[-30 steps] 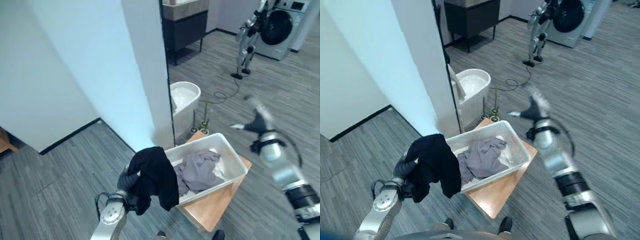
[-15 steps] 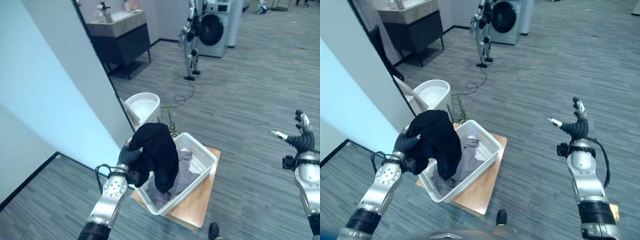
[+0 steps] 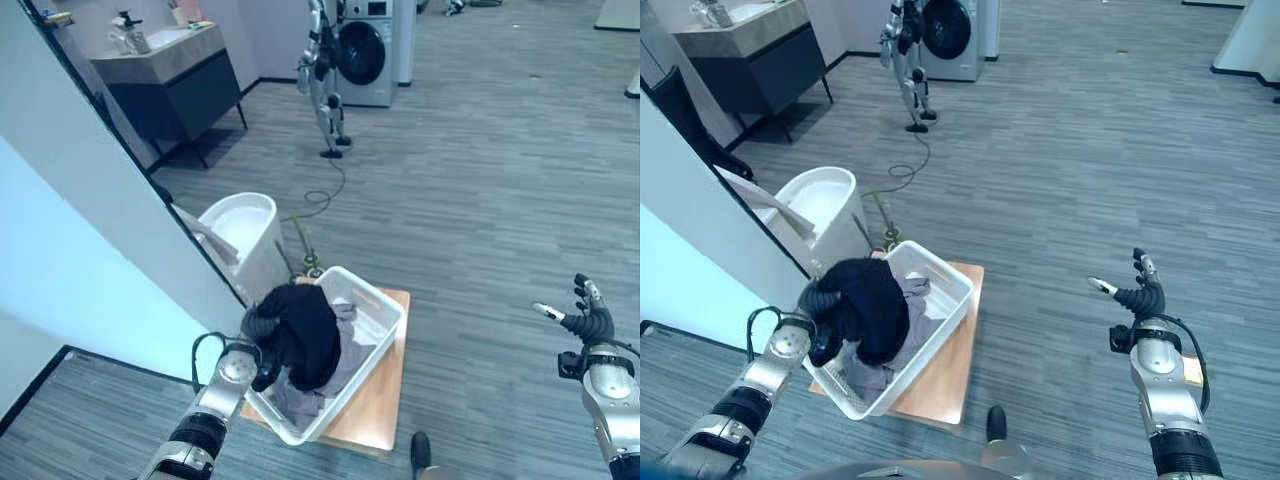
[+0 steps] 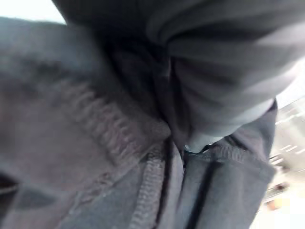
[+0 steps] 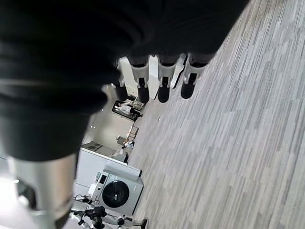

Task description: Pick up bed clothes into laundry basket.

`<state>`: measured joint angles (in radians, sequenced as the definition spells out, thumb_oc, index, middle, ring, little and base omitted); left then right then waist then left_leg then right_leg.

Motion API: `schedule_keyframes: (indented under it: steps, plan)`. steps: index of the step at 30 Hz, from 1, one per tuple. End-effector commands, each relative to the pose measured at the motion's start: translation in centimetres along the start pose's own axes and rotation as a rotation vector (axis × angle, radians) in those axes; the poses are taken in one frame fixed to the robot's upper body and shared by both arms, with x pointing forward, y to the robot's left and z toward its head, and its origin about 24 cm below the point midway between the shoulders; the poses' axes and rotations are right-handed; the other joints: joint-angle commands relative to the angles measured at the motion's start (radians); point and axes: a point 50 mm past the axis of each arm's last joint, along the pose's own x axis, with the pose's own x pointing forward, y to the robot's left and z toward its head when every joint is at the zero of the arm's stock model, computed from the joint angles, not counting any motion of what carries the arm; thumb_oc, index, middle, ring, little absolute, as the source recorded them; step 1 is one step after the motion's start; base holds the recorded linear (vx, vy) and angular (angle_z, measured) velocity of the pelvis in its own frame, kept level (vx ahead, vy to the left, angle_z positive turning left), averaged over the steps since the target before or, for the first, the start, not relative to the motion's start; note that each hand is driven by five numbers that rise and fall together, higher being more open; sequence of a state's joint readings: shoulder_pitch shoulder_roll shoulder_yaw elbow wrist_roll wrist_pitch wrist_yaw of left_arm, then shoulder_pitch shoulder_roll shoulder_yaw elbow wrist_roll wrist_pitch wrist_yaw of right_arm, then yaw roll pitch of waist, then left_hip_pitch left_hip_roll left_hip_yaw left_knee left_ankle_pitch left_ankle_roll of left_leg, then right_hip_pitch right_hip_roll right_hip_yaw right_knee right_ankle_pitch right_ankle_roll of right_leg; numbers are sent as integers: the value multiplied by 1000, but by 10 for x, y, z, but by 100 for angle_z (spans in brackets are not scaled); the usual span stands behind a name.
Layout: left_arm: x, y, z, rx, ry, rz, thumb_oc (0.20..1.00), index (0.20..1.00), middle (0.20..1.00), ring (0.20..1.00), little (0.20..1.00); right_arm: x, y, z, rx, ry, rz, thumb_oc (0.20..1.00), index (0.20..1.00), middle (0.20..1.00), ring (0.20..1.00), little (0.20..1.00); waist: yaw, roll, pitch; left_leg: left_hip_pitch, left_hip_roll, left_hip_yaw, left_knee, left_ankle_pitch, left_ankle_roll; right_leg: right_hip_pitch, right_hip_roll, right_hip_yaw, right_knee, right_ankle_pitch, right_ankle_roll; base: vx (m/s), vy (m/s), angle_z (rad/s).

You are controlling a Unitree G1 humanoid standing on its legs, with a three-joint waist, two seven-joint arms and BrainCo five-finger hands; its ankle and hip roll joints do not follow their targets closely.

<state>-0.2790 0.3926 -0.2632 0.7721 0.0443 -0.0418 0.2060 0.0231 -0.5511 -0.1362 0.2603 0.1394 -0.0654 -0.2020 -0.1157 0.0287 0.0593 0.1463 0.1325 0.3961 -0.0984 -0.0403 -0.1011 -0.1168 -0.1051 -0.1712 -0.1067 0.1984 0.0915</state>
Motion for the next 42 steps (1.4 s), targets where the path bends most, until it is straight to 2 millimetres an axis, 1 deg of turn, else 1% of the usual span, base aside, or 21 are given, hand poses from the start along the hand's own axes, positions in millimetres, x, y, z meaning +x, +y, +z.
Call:
schedule_keyframes:
  steps: [1, 2, 6, 7, 10, 12, 13, 14, 18, 20, 27, 28, 30, 32, 33, 34, 37, 38, 39, 40, 42]
  plan:
    - [25, 24, 37, 180, -78, 72, 1000, 1000, 1000, 1000, 1000, 16, -4, 45, 55, -201, 13, 1000, 1000, 1000, 1000, 1000, -22, -28, 15, -49, 31, -29, 11, 28, -26, 152, -66, -18, 19, -127, 104, -74, 2, 2]
    - [28, 24, 35, 240, -53, 73, 1000, 1000, 1000, 1000, 1000, 16, -2, 51, 50, -226, 35, 1000, 1000, 1000, 1000, 1000, -27, -31, 20, -56, 32, -27, 11, 30, -27, 144, -65, -16, 19, -125, 105, -64, -2, -3]
    - [35, 34, 54, 295, -95, 153, 1000, 1000, 1000, 1000, 1000, 12, 6, 69, 41, -321, 100, 1000, 1000, 1000, 1000, 1000, -25, -39, 36, -70, 37, -21, 11, 37, -29, 127, -64, -17, 19, -120, 106, -81, -21, -10]
    - [33, 35, 64, 234, -148, 187, 1000, 1000, 1000, 1000, 1000, 5, 10, 72, 33, -346, 130, 1000, 1000, 1000, 1000, 1000, -16, -43, 41, -66, 40, -25, 11, 38, -31, 136, -65, -27, 19, -123, 105, -35, -34, -3]
    - [31, 34, 65, 195, -166, 193, 1000, 1000, 1000, 1000, 1000, 1, 13, 71, 28, -348, 147, 1000, 1000, 1000, 1000, 1000, -11, -43, 42, -63, 41, -29, 11, 40, -32, 144, -67, -35, 19, -126, 104, -12, -37, 5]
    - [21, 35, 77, 59, -254, 234, 1000, 1000, 1000, 1000, 1000, -10, 25, 67, -1, -349, 202, 1000, 1000, 1000, 1000, 1000, 8, -44, 41, -61, 44, -41, 11, 46, -35, 163, -67, -50, 19, -134, 99, -19, -92, 11]
    - [10, 34, 78, -74, -293, 240, 1000, 1000, 1000, 1000, 1000, -16, 34, 64, -22, -341, 244, 1000, 1000, 1000, 1000, 1000, 23, -42, 42, -58, 46, -52, 11, 50, -35, 179, -64, -59, 19, -141, 92, -21, -80, 15]
    - [10, 34, 78, -73, -292, 240, 1000, 1000, 1000, 1000, 1000, -16, 35, 64, -22, -341, 245, 1000, 1000, 1000, 1000, 1000, 22, -42, 39, -63, 46, -53, 11, 54, -35, 174, -64, -60, 19, -139, 91, -34, -91, 22]
    - [-8, 30, 70, -226, -318, 232, 1000, 1000, 1000, 1000, 1000, -23, 50, 56, -44, -314, 317, 1000, 1000, 1000, 1000, 1000, 50, -36, 40, -63, 52, -73, 11, 68, -39, 194, -55, -75, 19, -151, 80, -34, -83, 22]
    - [-30, 23, 53, -440, -312, 190, 1000, 1000, 1000, 1000, 1000, -26, 66, 48, -41, -277, 376, 1000, 1000, 1000, 1000, 1000, 89, -23, 53, -83, 64, -100, 11, 101, -46, 204, -37, -89, 19, -168, 62, -104, -171, 24]
    - [-63, 13, 15, -653, -239, 144, 1000, 1000, 1000, 1000, 1000, -28, 88, 48, -25, -262, 493, 1000, 1000, 1000, 1000, 1000, 147, 24, 88, -126, 88, -141, 11, 159, -54, 190, -1, -93, 19, -206, 38, -103, -112, 12]
    - [-69, 8, 9, -713, -224, 126, 1000, 1000, 1000, 1000, 1000, -26, 91, 48, -37, -266, 511, 1000, 1000, 1000, 1000, 1000, 172, 38, 122, -147, 66, -188, 11, 182, -54, 190, 2, -96, 19, -213, 31, -146, -83, 13]
    - [-70, 4, 7, -740, -218, 111, 1000, 1000, 1000, 1000, 1000, -24, 90, 47, -50, -262, 510, 1000, 1000, 1000, 1000, 1000, 183, 43, 142, -172, 52, -206, 16, 196, -56, 183, -5, -108, 19, -211, 28, -221, -73, 17]
    - [-70, 3, 10, -758, -230, 98, 1000, 1000, 1000, 1000, 1000, -22, 89, 46, -58, -261, 501, 1000, 1000, 1000, 1000, 1000, 185, 40, 158, -209, 45, -197, 61, 191, -55, 167, -20, -128, 19, -204, 24, -327, -110, 48]
    - [-71, -1, 12, -782, -244, 58, 1000, 1000, 1000, 1000, 1000, -19, 88, 43, -57, -247, 476, 1000, 1000, 1000, 1000, 1000, 181, 28, 173, -249, 32, -131, 206, 107, -39, 123, -55, -180, 19, -188, 12, -321, -226, 94]
    - [-73, -2, 11, -789, -245, 41, 1000, 1000, 1000, 1000, 1000, -19, 88, 41, -56, -237, 468, 1000, 1000, 1000, 1000, 1000, 179, 24, 170, -239, 31, -108, 287, 63, -45, 121, -55, -194, 19, -198, 6, -404, -301, 113]
    - [-78, -8, 6, -810, -223, -9, 1000, 1000, 1000, 1000, 1000, -24, 87, 28, -51, -182, 464, 1000, 1000, 1000, 1000, 1000, 169, 23, 153, -195, 55, -44, 479, -22, -40, 120, -50, -271, 19, -196, -20, -133, -182, 120]
    - [-79, -9, 6, -815, -227, -20, 1000, 1000, 1000, 1000, 1000, -25, 86, 21, -51, -154, 461, 1000, 1000, 1000, 1000, 1000, 162, 20, 149, -167, 64, -24, 507, -35, -43, 123, -52, -299, 19, -194, -27, -177, -124, 120]
    - [-78, -8, 9, -800, -243, -44, 1000, 1000, 1000, 1000, 1000, -30, 85, 6, -44, -89, 458, 1000, 1000, 1000, 1000, 1000, 141, 20, 136, -82, 94, 8, 545, -49, -58, 129, -53, -372, 19, -192, -38, -147, -75, 98]
    - [-78, -8, 9, -799, -242, -44, 1000, 1000, 1000, 1000, 1000, -31, 85, 6, -44, -89, 458, 1000, 1000, 1000, 1000, 1000, 138, 21, 139, -79, 97, 4, 546, -51, -60, 135, -51, -376, 19, -194, -38, -182, -23, 89]
    - [-77, -7, 14, -769, -268, -58, 1000, 1000, 1000, 1000, 1000, -36, 85, -6, -22, -36, 455, 1000, 1000, 1000, 1000, 1000, 113, 23, 121, 6, 113, 30, 511, -43, -80, 131, -54, -440, 19, -185, -42, -175, 43, 87]
